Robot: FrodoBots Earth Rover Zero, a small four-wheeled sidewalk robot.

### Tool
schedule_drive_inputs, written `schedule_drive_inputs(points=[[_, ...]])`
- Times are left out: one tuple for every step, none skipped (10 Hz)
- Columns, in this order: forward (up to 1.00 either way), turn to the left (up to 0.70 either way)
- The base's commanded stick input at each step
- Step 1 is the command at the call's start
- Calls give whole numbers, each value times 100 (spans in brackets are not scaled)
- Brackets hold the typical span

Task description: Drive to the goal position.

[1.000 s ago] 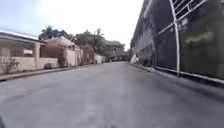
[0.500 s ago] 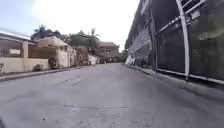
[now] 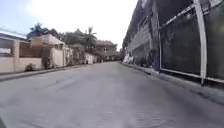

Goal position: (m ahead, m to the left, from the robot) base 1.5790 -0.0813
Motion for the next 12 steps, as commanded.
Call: schedule_drive_inputs(points=[[100, -31], [100, -26], [100, -21], [100, -16], [100, -11], [100, -6], [100, -3], [100, -3], [100, -3], [100, -3], [100, -3], [100, -2]])
